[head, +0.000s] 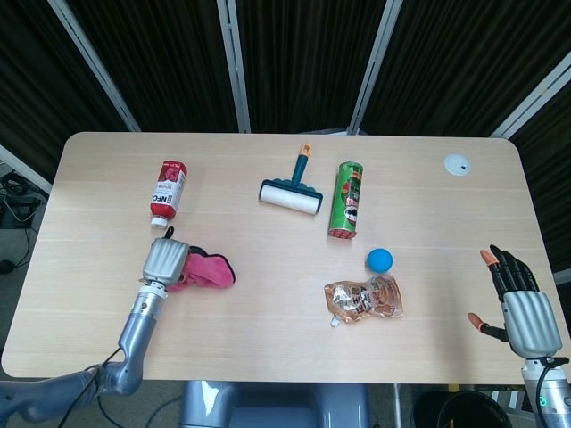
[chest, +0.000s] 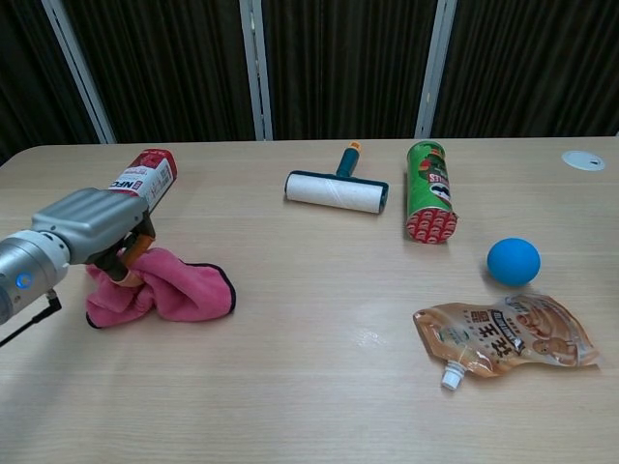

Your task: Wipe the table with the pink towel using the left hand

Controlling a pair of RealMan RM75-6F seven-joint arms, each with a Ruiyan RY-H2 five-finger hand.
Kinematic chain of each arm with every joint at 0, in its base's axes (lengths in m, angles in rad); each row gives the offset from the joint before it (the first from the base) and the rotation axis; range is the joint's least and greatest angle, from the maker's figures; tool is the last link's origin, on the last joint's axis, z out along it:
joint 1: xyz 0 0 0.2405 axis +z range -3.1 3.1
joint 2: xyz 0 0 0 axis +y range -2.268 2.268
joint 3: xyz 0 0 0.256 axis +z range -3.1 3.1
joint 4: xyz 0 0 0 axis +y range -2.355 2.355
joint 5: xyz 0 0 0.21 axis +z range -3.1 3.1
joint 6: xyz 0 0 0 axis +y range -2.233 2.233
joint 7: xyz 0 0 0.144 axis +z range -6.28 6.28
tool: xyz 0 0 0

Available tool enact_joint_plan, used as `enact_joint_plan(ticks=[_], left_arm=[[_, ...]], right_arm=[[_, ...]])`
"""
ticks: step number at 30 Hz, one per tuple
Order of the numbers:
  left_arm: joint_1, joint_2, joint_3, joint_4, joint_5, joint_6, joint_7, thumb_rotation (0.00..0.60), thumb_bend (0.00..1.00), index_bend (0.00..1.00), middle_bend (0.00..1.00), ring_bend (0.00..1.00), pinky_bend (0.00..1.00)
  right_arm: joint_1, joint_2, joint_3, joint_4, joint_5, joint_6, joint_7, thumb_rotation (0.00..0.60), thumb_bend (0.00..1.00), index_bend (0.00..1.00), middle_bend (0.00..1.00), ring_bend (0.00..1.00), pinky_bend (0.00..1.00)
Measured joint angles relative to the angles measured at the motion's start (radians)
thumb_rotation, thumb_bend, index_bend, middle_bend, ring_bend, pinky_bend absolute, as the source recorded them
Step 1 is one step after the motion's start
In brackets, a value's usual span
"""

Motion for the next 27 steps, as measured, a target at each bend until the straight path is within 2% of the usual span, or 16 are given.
enact_joint_plan(ticks=[11,15,19,27], left_arm=[[-0.054,-0.142,0.001,-0.067,0.036,0.018,0.039,0.600,0.38,0.82,0.66,0.58,0.56],[-0.070,-0.167,-0.005,-0.081,0.039,0.026,0.061,0.600,0.38,0.82,0.66,0.58,0.56],[-0.073,-0.153,-0.012,-0.058,0.034,0.031,0.075,0.600,0.38,0.82,0.66,0.58,0.56],[-0.041,-0.046,0.000,-0.020,0.017,0.030,0.067,0.600,0.38,0.80,0.65,0.58,0.56]], right_arm=[[-0.001,0.002,-0.003,0.002,-0.007,0.003,0.007,0.600,0.09,0.00,0.00,0.00,0.10],[-0.002,0.002,-0.003,0.002,-0.004,0.002,0.007,0.600,0.09,0.00,0.00,0.00,0.10],[-0.003,0.004,-0.003,0.001,-0.002,0.002,0.012,0.600,0.09,0.00,0.00,0.00,0.10],[-0.002,0.004,-0.004,0.008,-0.008,0.003,0.001,0.600,0.09,0.00,0.00,0.00,0.10]])
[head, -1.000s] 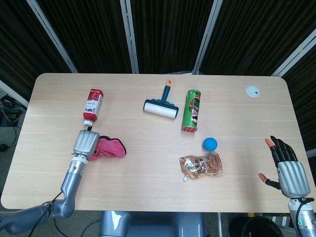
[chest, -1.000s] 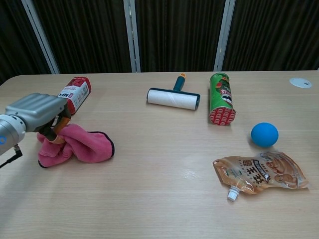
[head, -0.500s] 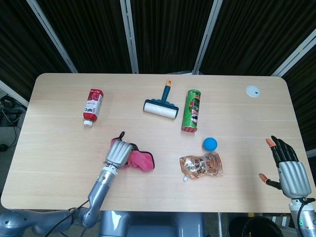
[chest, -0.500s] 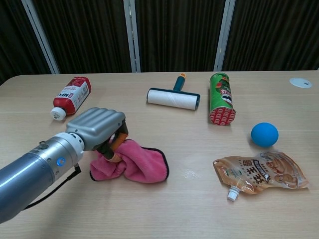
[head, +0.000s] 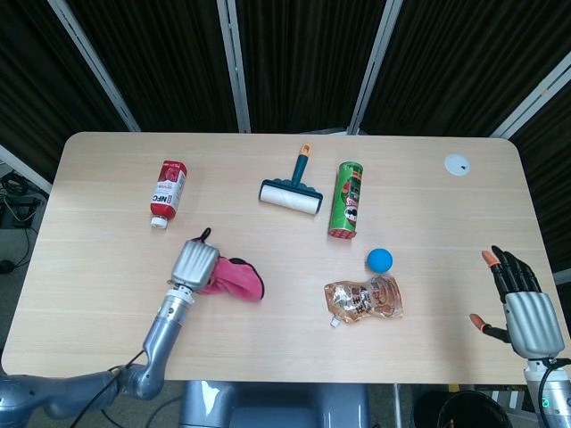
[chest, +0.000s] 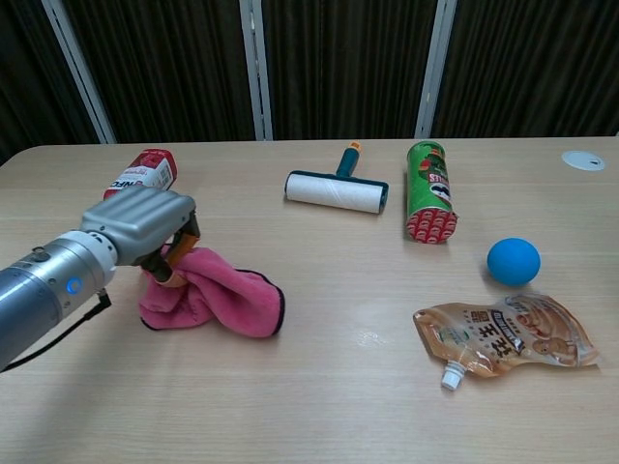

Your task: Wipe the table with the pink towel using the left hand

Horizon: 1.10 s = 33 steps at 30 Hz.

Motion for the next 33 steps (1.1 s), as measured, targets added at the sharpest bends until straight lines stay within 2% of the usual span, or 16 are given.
enact_joint_plan(ticks=[5,7,9,13,20,26,29,30,31,33], left_arm=[[0.041,0.092,0.002,-0.012,-0.009,0.013,-0.057,0.600,0.37,0.73,0.58,0.54,0.55],[0.053,0.126,-0.002,-0.029,-0.010,0.020,-0.083,0.600,0.34,0.65,0.48,0.47,0.54],[0.066,0.161,-0.007,-0.054,-0.011,0.028,-0.112,0.600,0.33,0.60,0.41,0.43,0.54],[0.092,0.236,-0.011,-0.114,0.004,0.049,-0.156,0.600,0.32,0.59,0.39,0.42,0.53],[0.145,0.372,0.012,-0.200,0.074,0.087,-0.265,0.600,0.31,0.59,0.37,0.40,0.52],[0.173,0.436,0.027,-0.220,0.095,0.084,-0.327,0.600,0.23,0.48,0.20,0.20,0.33],[0.172,0.443,0.019,-0.220,0.058,0.061,-0.334,0.600,0.12,0.32,0.08,0.07,0.23],[0.171,0.444,0.018,-0.221,0.051,0.057,-0.333,0.600,0.07,0.24,0.03,0.02,0.16],[0.170,0.445,0.016,-0.222,0.042,0.051,-0.330,0.600,0.03,0.16,0.01,0.00,0.10],[0.167,0.449,0.014,-0.229,0.032,0.042,-0.320,0.600,0.00,0.09,0.00,0.00,0.04]], right_arm=[[0.001,-0.003,-0.002,-0.001,0.001,-0.005,-0.011,0.600,0.09,0.00,0.00,0.00,0.10],[0.002,-0.005,-0.003,-0.002,-0.001,-0.005,-0.017,0.600,0.09,0.00,0.00,0.00,0.10],[0.002,-0.006,-0.003,-0.003,-0.002,-0.005,-0.021,0.600,0.09,0.00,0.00,0.00,0.10],[0.002,-0.007,-0.002,-0.005,0.002,-0.006,-0.026,0.600,0.09,0.00,0.00,0.00,0.10],[0.001,-0.008,-0.002,-0.009,0.003,-0.004,-0.039,0.600,0.09,0.00,0.00,0.00,0.10],[0.001,-0.012,-0.003,-0.013,0.004,-0.008,-0.054,0.600,0.09,0.00,0.00,0.00,0.10],[0.004,-0.016,-0.003,-0.013,0.004,-0.012,-0.062,0.600,0.09,0.00,0.00,0.00,0.10],[0.004,-0.016,-0.003,-0.012,0.004,-0.013,-0.063,0.600,0.09,0.00,0.00,0.00,0.10],[0.005,-0.016,-0.003,-0.012,0.004,-0.013,-0.063,0.600,0.09,0.00,0.00,0.00,0.10],[0.005,-0.017,-0.003,-0.010,0.005,-0.015,-0.062,0.600,0.09,0.00,0.00,0.00,0.10]])
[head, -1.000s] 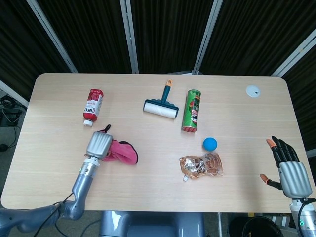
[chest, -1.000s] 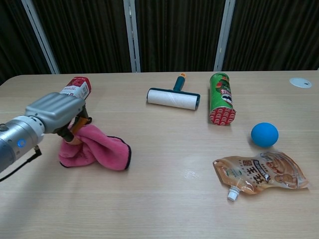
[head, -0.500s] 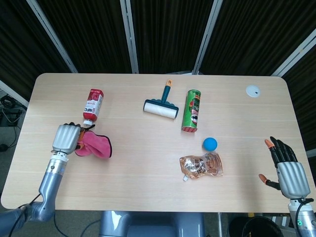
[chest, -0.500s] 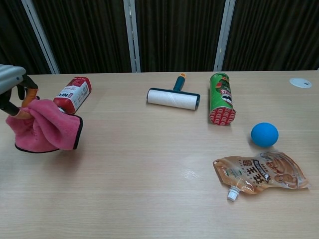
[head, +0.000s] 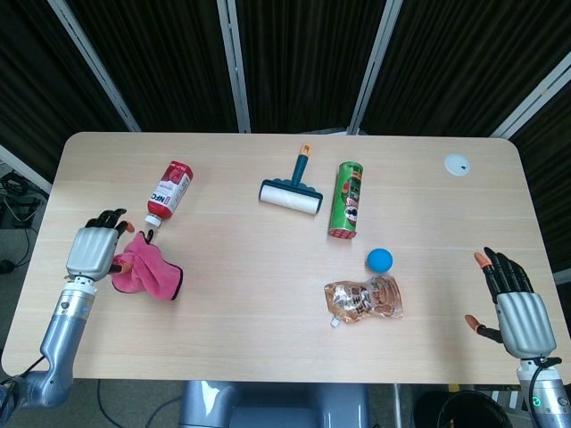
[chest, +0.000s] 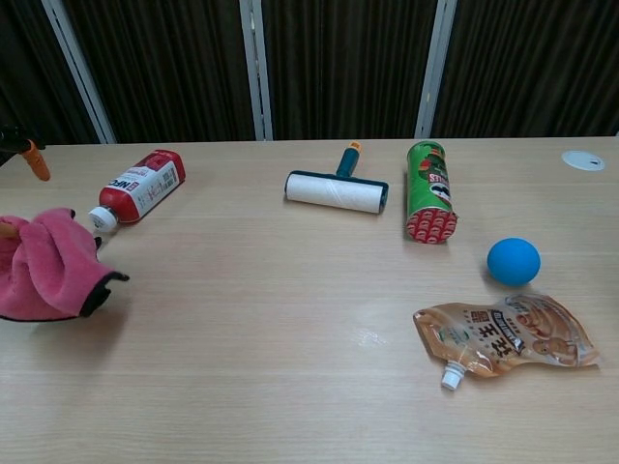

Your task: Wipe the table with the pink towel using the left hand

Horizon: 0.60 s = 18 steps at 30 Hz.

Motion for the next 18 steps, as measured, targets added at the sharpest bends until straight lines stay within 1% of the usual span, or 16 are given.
enact_joint_plan(ticks=[3,10,13,18], left_arm=[[0.000,0.004,0.003,-0.014,-0.005,-0.004,0.003,0.600,0.00,0.07,0.00,0.00,0.00],[0.030,0.030,0.006,-0.078,0.017,0.039,-0.049,0.600,0.00,0.06,0.00,0.00,0.00],[0.053,0.052,0.010,-0.112,0.043,0.073,-0.080,0.600,0.00,0.05,0.00,0.00,0.00],[0.112,0.100,0.033,-0.167,0.123,0.171,-0.134,0.600,0.00,0.03,0.00,0.00,0.00]], right_arm=[[0.000,0.001,0.001,0.002,0.002,0.000,0.006,0.600,0.09,0.00,0.00,0.00,0.10],[-0.001,0.005,0.001,0.004,0.000,0.003,0.018,0.600,0.09,0.00,0.00,0.00,0.10],[-0.001,0.006,0.000,0.005,-0.002,0.003,0.018,0.600,0.09,0.00,0.00,0.00,0.10],[-0.001,0.007,-0.003,0.007,-0.012,0.007,0.010,0.600,0.09,0.00,0.00,0.00,0.10]])
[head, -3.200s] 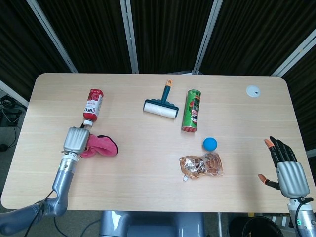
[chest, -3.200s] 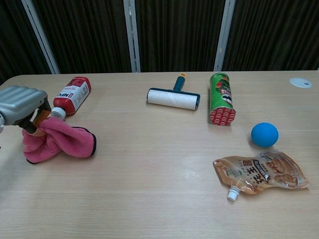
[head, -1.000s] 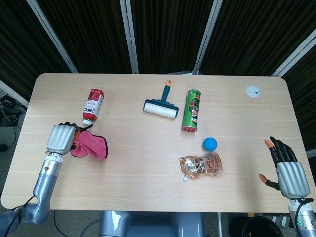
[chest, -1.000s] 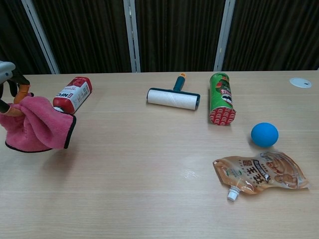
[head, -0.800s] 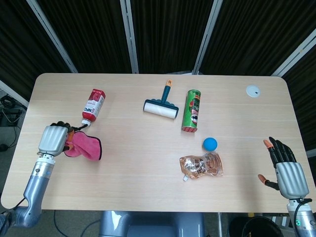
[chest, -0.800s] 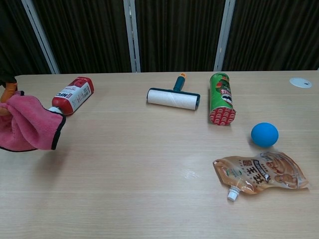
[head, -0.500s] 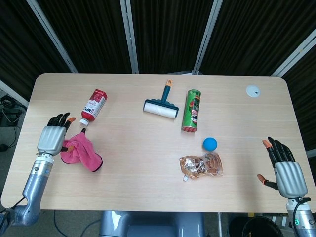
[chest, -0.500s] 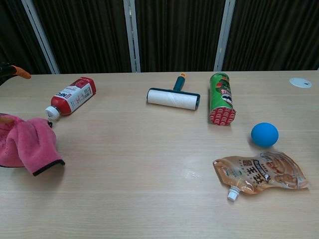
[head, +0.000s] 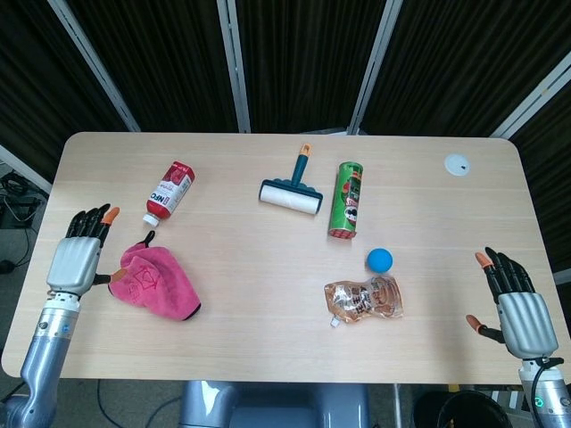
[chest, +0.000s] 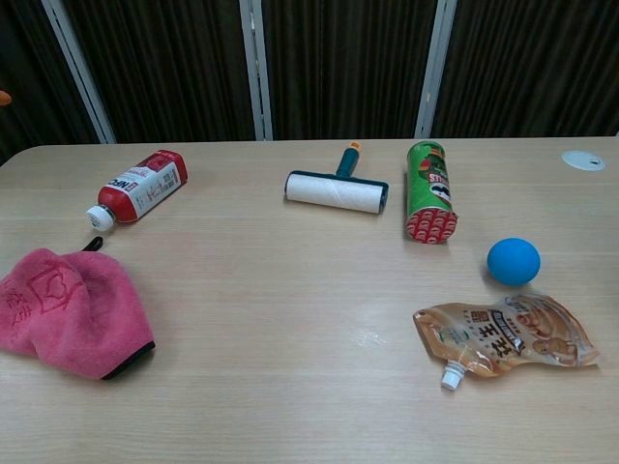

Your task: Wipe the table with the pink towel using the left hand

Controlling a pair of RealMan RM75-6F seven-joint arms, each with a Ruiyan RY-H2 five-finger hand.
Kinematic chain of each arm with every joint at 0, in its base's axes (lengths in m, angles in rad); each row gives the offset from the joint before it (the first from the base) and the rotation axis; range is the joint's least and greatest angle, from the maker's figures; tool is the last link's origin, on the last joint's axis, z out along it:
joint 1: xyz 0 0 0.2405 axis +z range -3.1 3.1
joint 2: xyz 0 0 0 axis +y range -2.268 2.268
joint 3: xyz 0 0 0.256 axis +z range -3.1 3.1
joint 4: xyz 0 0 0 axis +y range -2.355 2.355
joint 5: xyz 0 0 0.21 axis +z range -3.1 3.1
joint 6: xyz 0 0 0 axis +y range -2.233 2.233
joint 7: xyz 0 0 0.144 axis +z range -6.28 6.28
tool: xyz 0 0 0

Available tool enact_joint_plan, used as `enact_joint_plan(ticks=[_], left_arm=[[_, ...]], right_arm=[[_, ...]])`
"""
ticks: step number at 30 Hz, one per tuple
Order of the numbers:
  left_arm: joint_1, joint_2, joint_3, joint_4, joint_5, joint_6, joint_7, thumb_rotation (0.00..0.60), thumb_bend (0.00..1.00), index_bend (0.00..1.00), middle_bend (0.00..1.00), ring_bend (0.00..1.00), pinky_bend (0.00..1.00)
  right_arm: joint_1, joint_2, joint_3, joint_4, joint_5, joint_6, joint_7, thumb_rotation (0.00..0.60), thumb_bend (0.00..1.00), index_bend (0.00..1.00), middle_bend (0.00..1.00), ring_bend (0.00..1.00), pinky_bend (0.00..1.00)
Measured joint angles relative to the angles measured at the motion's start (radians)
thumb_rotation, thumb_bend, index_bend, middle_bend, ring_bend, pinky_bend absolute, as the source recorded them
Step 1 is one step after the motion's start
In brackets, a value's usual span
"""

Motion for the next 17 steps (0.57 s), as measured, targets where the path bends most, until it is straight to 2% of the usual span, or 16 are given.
enact_joint_plan(ticks=[3,9,12,17], left_arm=[[0.055,0.039,0.039,-0.013,0.080,0.082,-0.013,0.600,0.00,0.01,0.00,0.00,0.00],[0.203,0.114,0.171,-0.002,0.252,0.245,-0.021,0.600,0.00,0.00,0.00,0.00,0.00],[0.240,0.128,0.200,0.024,0.288,0.272,-0.039,0.600,0.00,0.00,0.00,0.00,0.00],[0.269,0.138,0.209,0.038,0.312,0.297,-0.086,0.600,0.00,0.00,0.00,0.00,0.00]], right_arm=[[0.000,0.000,-0.003,0.002,-0.010,0.003,-0.014,0.600,0.09,0.00,0.00,0.00,0.10],[0.000,-0.008,-0.010,0.010,-0.043,0.020,-0.072,0.600,0.09,0.00,0.00,0.00,0.10],[-0.002,-0.012,-0.012,0.012,-0.051,0.029,-0.085,0.600,0.09,0.00,0.00,0.00,0.10],[-0.007,-0.011,-0.012,0.012,-0.045,0.034,-0.082,0.600,0.09,0.00,0.00,0.00,0.10]])
